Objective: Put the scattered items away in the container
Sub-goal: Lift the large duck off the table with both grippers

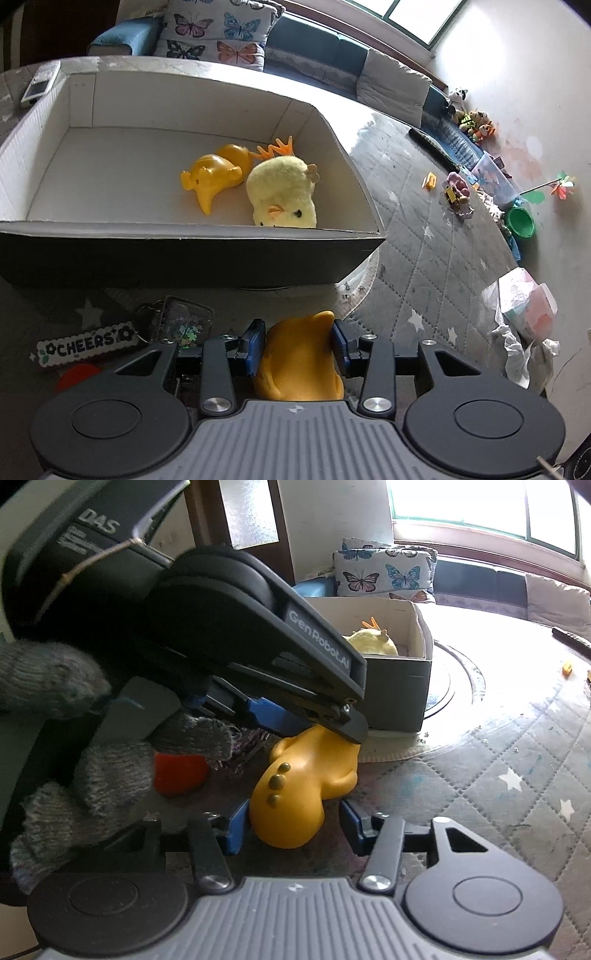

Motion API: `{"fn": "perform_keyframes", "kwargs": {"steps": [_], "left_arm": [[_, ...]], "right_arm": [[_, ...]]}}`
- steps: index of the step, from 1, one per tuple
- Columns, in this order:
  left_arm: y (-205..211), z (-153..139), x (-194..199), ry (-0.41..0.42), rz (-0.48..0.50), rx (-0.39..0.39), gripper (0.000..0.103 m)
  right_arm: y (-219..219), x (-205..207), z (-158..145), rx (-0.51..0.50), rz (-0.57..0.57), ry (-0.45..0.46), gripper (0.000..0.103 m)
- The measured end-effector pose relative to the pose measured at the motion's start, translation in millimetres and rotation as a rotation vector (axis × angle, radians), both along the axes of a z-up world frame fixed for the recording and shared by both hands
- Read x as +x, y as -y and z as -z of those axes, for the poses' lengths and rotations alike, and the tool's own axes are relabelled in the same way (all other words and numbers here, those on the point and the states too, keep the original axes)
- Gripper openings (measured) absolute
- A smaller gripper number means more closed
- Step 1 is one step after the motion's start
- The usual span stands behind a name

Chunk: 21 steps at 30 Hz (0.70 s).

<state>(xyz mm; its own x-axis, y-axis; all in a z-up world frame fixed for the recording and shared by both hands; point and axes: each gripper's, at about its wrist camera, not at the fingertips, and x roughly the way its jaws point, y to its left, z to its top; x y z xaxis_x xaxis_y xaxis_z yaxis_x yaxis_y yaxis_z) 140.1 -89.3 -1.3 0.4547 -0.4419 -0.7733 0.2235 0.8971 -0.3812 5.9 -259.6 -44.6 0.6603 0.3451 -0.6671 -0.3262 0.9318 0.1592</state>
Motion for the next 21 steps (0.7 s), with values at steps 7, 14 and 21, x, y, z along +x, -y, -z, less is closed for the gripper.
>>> {"fn": "perform_keyframes", "kwargs": {"steps": [7,14,21], "left_arm": [[0.0,0.3,0.9,-0.008,0.001,-0.006,0.042],[0.4,-0.2,2.4,-0.014,-0.009,-0.007,0.042],[0.0,-0.1,2.1,-0.013,-0.022,-0.015,0.041]], "right_arm": [[2.9,-2.2,-1.2,0.007,0.006,0.001,0.048],[5.7,-3.2,-3.2,0.014,0.016,0.003,0.047],[6.6,0.7,-1.4,0.026,0.027,-0.006,0.046]]}}
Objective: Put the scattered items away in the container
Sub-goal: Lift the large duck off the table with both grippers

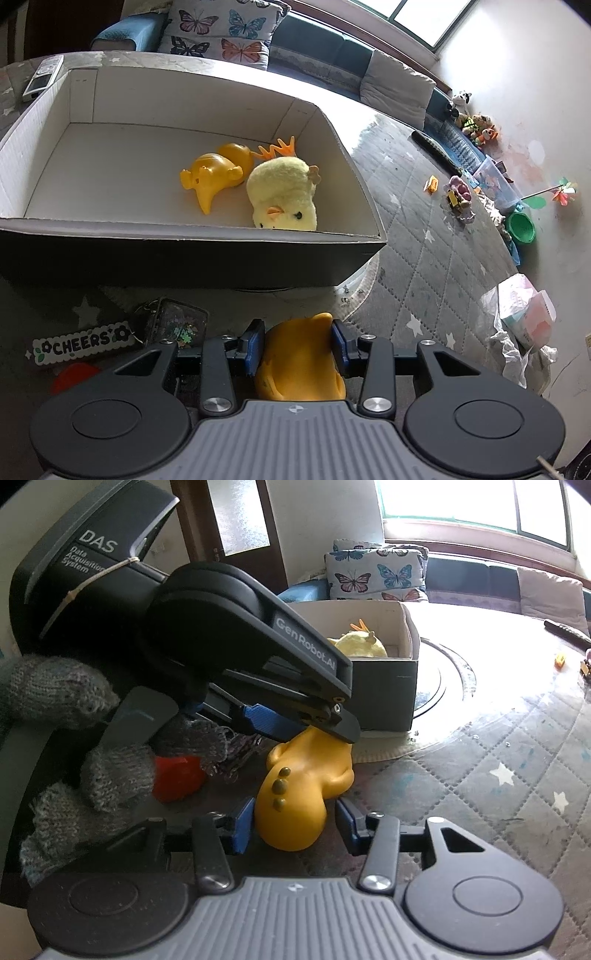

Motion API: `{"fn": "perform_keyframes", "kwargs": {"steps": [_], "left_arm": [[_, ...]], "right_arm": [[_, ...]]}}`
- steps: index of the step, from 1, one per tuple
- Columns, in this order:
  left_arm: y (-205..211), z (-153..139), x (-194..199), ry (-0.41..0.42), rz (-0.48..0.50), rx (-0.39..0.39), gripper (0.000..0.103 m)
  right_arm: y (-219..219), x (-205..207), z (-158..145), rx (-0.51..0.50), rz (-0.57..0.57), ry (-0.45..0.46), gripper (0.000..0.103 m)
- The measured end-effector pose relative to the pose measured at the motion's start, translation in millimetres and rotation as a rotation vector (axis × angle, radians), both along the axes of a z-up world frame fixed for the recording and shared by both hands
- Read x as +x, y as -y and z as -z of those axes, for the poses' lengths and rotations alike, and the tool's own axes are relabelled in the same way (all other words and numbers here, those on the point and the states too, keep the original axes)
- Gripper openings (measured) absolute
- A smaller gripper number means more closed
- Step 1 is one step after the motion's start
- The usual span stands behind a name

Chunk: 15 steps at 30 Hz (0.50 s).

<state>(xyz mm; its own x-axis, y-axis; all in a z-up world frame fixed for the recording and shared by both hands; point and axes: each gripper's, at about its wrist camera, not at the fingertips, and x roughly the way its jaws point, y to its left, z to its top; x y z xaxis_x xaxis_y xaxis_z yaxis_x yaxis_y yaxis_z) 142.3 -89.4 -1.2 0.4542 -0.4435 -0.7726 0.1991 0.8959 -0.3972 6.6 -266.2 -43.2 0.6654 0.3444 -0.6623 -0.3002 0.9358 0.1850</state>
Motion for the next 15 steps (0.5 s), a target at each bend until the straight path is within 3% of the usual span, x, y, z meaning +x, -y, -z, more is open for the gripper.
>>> {"fn": "perform_keyframes", "kwargs": {"steps": [2,15], "left_arm": [[-0.9,-0.1,-1.2,0.000,-0.001,-0.007,0.041],[-1.4,0.1,-2.4,-0.020,-0.018,-0.001,0.042]], "right_arm": [[-0.3,-1.2,-0.6,-0.002,-0.004,0.000,0.042],[-2.4,-7.4,0.1,-0.008,-0.019,0.007,0.042]]}}
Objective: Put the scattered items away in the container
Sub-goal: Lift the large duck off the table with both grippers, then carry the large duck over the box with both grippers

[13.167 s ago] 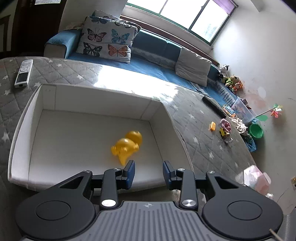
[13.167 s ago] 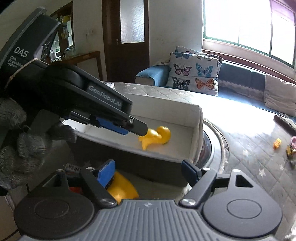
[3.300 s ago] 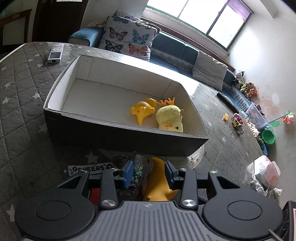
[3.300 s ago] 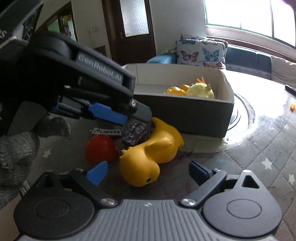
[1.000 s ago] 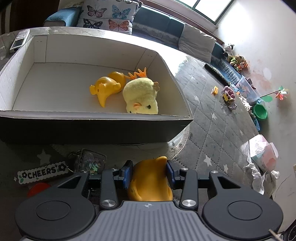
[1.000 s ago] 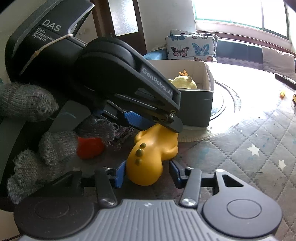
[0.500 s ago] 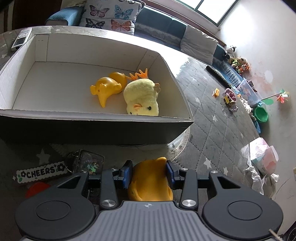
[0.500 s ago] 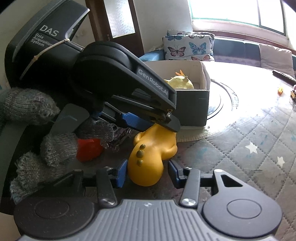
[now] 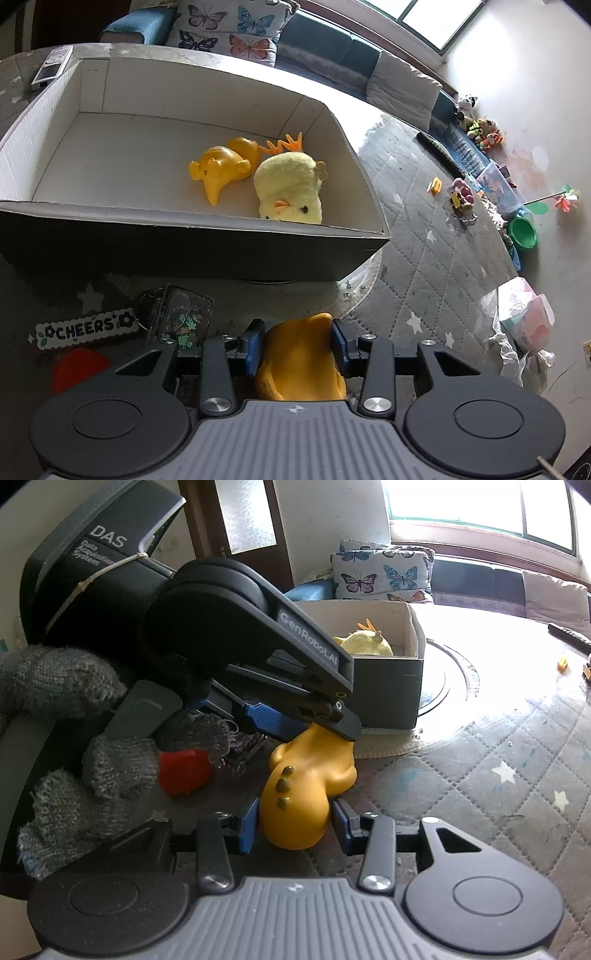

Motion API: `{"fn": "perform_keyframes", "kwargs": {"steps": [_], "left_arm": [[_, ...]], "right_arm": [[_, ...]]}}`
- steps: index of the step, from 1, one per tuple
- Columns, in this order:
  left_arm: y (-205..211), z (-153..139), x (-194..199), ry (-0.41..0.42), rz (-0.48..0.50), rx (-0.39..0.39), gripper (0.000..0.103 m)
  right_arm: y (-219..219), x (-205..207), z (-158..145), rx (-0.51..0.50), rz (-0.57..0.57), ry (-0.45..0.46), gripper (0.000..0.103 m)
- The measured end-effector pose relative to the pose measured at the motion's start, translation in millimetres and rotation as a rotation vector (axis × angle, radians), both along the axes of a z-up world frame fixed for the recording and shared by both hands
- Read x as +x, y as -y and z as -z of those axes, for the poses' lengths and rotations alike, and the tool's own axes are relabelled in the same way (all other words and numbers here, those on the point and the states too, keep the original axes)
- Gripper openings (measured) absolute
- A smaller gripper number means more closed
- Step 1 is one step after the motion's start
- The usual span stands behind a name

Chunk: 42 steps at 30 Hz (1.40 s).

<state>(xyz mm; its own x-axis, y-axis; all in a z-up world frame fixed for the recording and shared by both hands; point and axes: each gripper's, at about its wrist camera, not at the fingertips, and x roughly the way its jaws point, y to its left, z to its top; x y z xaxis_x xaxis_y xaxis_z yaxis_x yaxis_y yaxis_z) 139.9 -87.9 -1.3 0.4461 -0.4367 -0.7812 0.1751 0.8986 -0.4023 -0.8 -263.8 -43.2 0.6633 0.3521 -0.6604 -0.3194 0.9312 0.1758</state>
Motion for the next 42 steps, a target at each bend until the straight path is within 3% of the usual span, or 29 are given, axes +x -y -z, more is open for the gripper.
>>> {"fn": "perform_keyframes", "kwargs": {"steps": [9,19,30,42], "left_arm": [[-3.9,-4.9,-4.1,0.008,-0.012,-0.010,0.042],[-21.3,-50.8,-7.4,0.108,-0.065,-0.049,0.042],[-38.3,-89.3,37.9,0.197,-0.129,-0.050,0.042],[-64.8,-72.2,102.8,0.146,-0.206,-0.041,0.042]], "right_arm": [[-0.8,-2.3,-2.8,-0.012,-0.017,0.012,0.042],[-9.6,-2.9,-38.1,-0.049,-0.080,0.123,0.042],[-26.5,49.5,-69.3,-0.074,-0.151,0.216,0.042],[-50.7,120.8,-59.9,-0.066,-0.209,0.176,0.041]]}}
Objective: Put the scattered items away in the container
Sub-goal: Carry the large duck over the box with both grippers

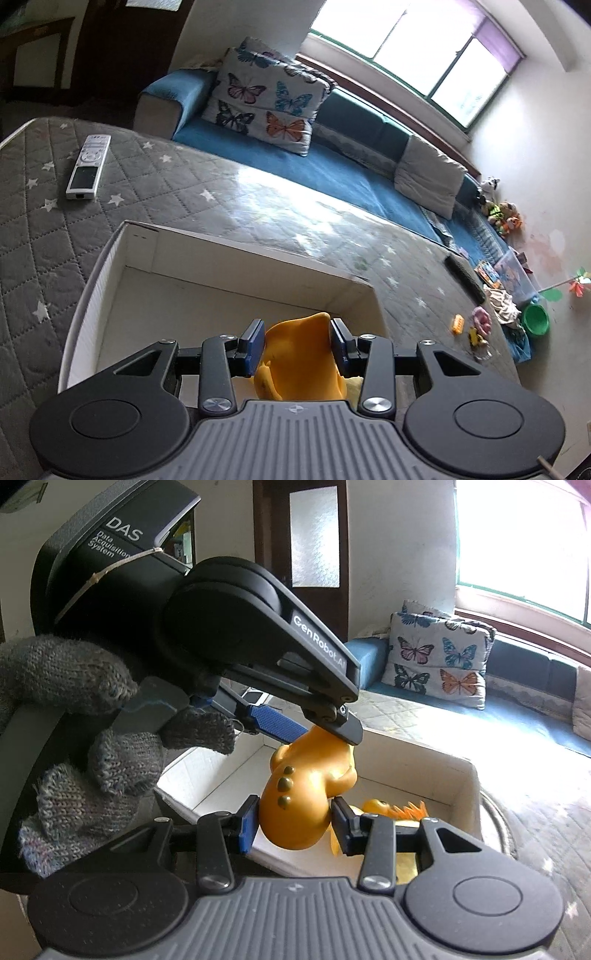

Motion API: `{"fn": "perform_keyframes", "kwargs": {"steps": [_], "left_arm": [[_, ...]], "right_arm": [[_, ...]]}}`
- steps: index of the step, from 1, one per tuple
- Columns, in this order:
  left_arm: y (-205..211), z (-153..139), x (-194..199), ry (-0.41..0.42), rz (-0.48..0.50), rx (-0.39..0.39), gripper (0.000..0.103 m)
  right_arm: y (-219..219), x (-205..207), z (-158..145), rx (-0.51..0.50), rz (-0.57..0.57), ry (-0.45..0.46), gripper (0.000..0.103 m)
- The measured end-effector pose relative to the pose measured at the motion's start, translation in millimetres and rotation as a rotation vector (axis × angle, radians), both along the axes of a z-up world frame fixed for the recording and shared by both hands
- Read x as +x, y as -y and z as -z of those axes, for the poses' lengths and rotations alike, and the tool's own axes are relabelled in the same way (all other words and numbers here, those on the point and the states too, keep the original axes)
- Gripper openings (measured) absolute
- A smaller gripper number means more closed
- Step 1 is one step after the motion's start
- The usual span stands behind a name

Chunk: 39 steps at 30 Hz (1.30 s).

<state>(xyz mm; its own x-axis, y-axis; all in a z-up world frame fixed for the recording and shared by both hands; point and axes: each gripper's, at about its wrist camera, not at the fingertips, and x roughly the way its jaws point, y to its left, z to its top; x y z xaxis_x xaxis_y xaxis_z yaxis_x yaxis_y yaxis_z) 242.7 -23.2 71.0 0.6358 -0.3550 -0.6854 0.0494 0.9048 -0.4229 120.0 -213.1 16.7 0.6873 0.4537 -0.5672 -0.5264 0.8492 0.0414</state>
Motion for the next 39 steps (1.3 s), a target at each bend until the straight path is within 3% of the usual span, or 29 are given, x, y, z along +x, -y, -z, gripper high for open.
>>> {"fn": "perform_keyframes", "kwargs": {"steps": [15,28,39], "left_arm": [[-20.3,44.4,32.9,-0.117,-0.042,-0.018,0.041],[-22.9,65.0,44.6,-0.177,-0.054,-0.022,0.039],[-22.3,63.3,43.2,-0.179,-0.053,-0.025,0.039]], "right_arm": [[-16.6,42.7,35.9,-0.025,-0.040,-0.107,0.041],[-12.0,56.5,42.8,-0.020,-0.040,-0.181,0.042],[-8.5,49.2,34.3,-0.032,-0.025,-0.160,0.042]]}}
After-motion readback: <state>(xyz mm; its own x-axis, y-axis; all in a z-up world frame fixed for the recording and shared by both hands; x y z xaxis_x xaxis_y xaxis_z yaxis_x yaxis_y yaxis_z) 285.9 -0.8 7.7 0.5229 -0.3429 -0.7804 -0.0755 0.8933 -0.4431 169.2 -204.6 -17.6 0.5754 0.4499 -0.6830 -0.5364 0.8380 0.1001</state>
